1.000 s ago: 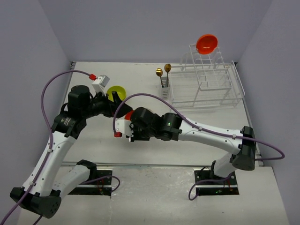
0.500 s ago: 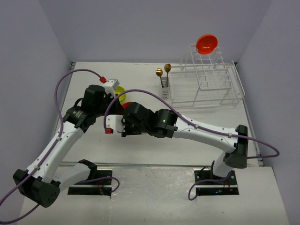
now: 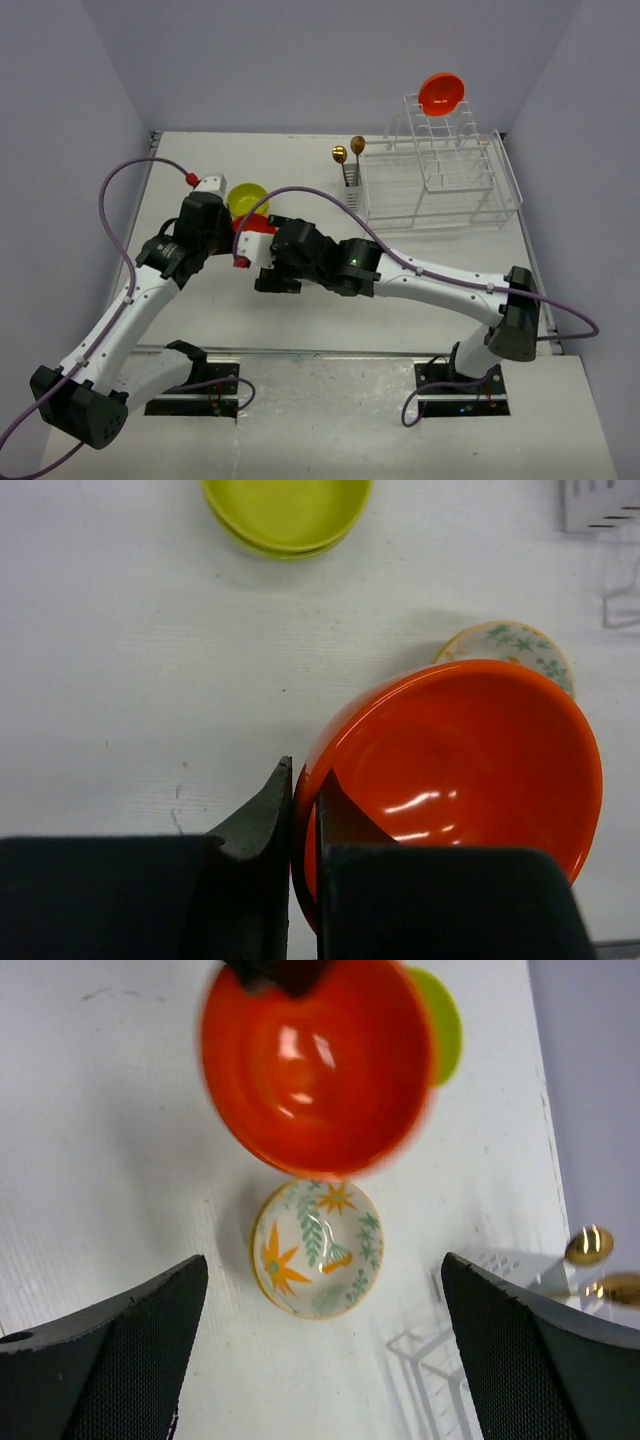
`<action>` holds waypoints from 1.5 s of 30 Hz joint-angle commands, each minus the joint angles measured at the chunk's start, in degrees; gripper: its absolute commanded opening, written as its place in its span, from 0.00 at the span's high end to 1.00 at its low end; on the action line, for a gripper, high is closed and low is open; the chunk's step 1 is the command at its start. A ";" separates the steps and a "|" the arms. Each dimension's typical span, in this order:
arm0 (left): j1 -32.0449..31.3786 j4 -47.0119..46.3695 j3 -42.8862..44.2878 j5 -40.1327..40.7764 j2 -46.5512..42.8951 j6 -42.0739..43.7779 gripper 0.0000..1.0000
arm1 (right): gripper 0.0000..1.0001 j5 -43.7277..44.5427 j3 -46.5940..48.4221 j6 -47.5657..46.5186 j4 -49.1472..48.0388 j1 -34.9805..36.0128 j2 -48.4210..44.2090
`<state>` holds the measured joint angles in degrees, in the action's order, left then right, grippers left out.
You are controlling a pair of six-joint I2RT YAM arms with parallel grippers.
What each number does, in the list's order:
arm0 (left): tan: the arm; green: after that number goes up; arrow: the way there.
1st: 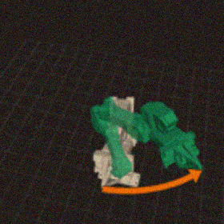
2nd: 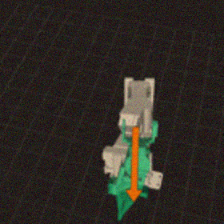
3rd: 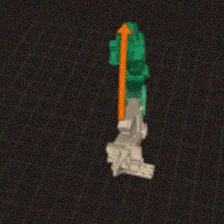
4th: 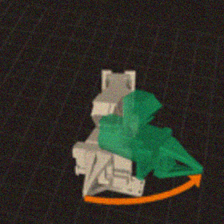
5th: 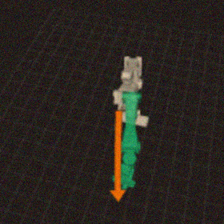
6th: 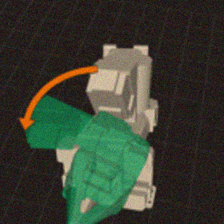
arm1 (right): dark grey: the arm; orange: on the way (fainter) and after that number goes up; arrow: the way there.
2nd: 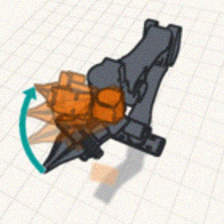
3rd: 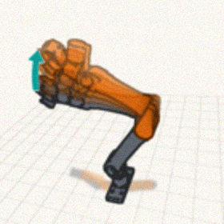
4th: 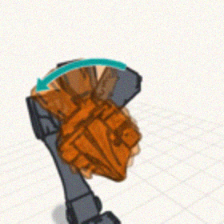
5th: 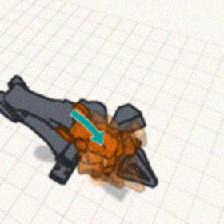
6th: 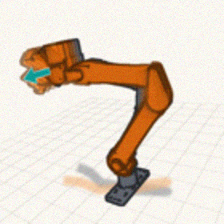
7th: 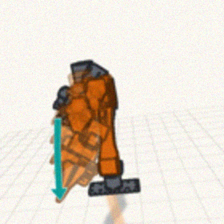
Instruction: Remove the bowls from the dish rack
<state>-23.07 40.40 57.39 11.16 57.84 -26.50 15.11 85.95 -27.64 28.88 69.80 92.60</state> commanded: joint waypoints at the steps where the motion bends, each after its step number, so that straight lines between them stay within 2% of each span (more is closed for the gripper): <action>1: 3.55 -7.77 -7.34 3.44 -0.89 -6.70 1.00 | 0.01 5.35 -5.41 7.05 -11.19 -3.26 -10.66; 4: 8.12 -14.71 -15.42 0.01 -3.09 -9.96 1.00 | 0.01 5.46 -11.48 16.54 -15.51 -8.00 -20.39; 5: 9.52 -15.78 -17.11 0.00 -3.26 -10.84 1.00 | 0.01 4.93 -13.16 22.48 -16.31 -10.97 -23.05; 6: 9.80 -17.88 -18.44 1.05 -2.66 -12.51 1.00 | 0.01 3.88 -15.01 25.15 -18.23 -12.65 -28.64; 8: 9.89 -20.00 -22.13 2.11 -1.77 -13.57 1.00 | 0.01 0.29 -20.98 30.77 -20.70 -15.56 -34.21; 11: 9.89 -25.36 -26.44 2.55 0.33 -14.81 1.00 | 0.01 -1.83 -28.37 32.38 -26.94 -19.16 -43.97; 15: 9.89 -30.80 -28.99 2.73 5.60 -15.33 1.00 | 0.01 -2.02 -29.00 35.02 -24.42 -22.25 -49.88; 22: 9.89 -33.81 -29.71 1.32 10.53 -16.13 0.99 | 0.01 5.53 -24.96 37.74 -18.78 -25.67 -50.50; 25: 9.89 -31.45 -28.47 2.46 8.96 -16.13 0.39 | 0.01 5.28 -25.39 39.85 -18.51 -28.04 -51.11; 26: 9.80 -30.57 -28.21 3.07 6.95 -15.78 0.05 | 0.01 5.10 -25.31 40.90 -18.34 -29.88 -51.03; 27: 9.80 -28.21 -27.42 3.43 5.45 -15.51 0.00 | 0.01 5.80 -24.61 42.04 -17.21 -31.12 -49.81; 28: 9.80 -26.71 -26.98 3.52 3.78 -15.42 0.00 | 0.01 7.89 -24.26 43.88 -16.85 -32.43 -48.84; 30: 9.71 -22.14 -24.97 3.52 -3.15 -14.37 0.00 | 0.01 5.56 -23.21 46.87 -16.32 -40.41 -45.60; 31: 9.62 -20.38 -24.00 3.26 -8.48 -13.76 0.00 | 0.01 -3.60 -22.68 52.28 -16.05 -48.62 -44.44; 33: 9.36 -15.37 -19.45 1.15 -13.61 -9.90 0.00 | 0.01 -14.71 -21.71 59.33 -16.57 -57.36 -41.20; 34: 9.01 -13.09 -17.42 1.15 -18.25 -8.84 0.00 | 0.01 -24.07 -21.44 67.02 -17.45 -64.54 -39.79; 37: 9.01 -5.79 -8.36 4.65 -25.12 -4.01 0.00 | 0.01 -34.07 -21.09 80.57 -24.91 -73.45 -33.38; 38: 9.01 -3.16 -4.17 7.88 -26.02 -1.56 0.00 | 0.01 -36.80 -19.70 83.16 -27.54 -74.36 -31.53; 40: 9.01 -1.65 -1.15 12.89 -27.86 1.70 0.00 | 0.01 -35.08 -16.89 87.30 -27.31 -75.07 -26.45; 41: 9.01 -0.60 0.08 14.84 -28.31 2.41 0.00 | 0.01 -31.32 -13.91 88.01 -26.00 -75.07 -25.02; 45: 8.83 -3.84 -5.17 19.16 -31.73 4.79 0.00 | 0.01 -26.90 -9.58 94.59 -28.17 -75.07 -18.34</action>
<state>-13.96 31.90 56.66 24.03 25.96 -26.81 -12.36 71.18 57.21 6.09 -5.21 72.49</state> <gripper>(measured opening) 0.997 0.987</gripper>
